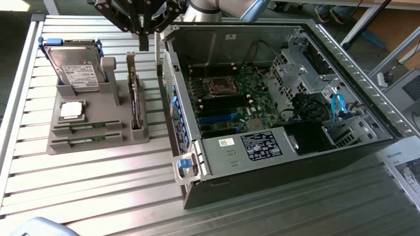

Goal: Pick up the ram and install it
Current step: 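Reach for the ram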

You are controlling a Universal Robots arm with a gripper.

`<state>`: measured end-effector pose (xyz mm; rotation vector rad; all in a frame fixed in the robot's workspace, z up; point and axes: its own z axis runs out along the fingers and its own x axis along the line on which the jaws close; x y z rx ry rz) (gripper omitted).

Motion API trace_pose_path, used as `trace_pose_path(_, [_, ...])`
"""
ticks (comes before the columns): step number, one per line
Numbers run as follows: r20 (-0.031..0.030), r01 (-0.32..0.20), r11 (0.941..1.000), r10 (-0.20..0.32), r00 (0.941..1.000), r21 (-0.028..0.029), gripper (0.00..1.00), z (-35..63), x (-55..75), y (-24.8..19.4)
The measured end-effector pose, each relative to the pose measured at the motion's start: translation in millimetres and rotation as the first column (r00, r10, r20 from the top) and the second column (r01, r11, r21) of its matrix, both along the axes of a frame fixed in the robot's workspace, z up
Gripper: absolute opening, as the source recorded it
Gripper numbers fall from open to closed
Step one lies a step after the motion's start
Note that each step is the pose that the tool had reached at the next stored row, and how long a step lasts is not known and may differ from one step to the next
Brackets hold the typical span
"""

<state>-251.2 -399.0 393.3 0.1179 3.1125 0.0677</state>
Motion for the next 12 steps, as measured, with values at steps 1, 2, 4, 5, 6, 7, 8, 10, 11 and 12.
trace_pose_path(1, [0.0,0.0,1.0,0.0,1.0,0.0,0.1,0.0,-2.2,0.0])
trace_pose_path(2, [-0.0001,0.0,1.0,0.0,1.0,-0.0001,0.1,0.1,-4.5,0.0])
trace_pose_path(4, [-0.0001,0.0,1.0,0.0,1.0,-0.0001,0.1,0.0,-8.8,0.0])
trace_pose_path(5, [0.0,0.0,1.0,0.0,1.0,-0.0001,0.1,0.0,-10.8,0.0])
trace_pose_path(6, [0.0,0.0,1.0,0.0,1.0,-0.0001,0.1,0.0,-12.8,0.0])
trace_pose_path(7, [0.0,0.0,1.0,0.0,1.0,0.0,0.1,0.0,-15.0,0.0])
trace_pose_path(8, [-0.0001,0.0,1.0,0.0,1.0,-0.0001,0.1,0.0,-17.2,0.0])
trace_pose_path(10, [0.0001,0.0,1.0,0.0,1.0,0.0,0.1,0.0,-21.7,0.0])
trace_pose_path(11, [0.0,0.0,1.0,0.0,1.0,0.0,0.1,0.0,-23.6,0.0])
trace_pose_path(12, [0.0,0.0,1.0,0.0,1.0,-0.0001,0.1,0.0,-25.9,0.0])
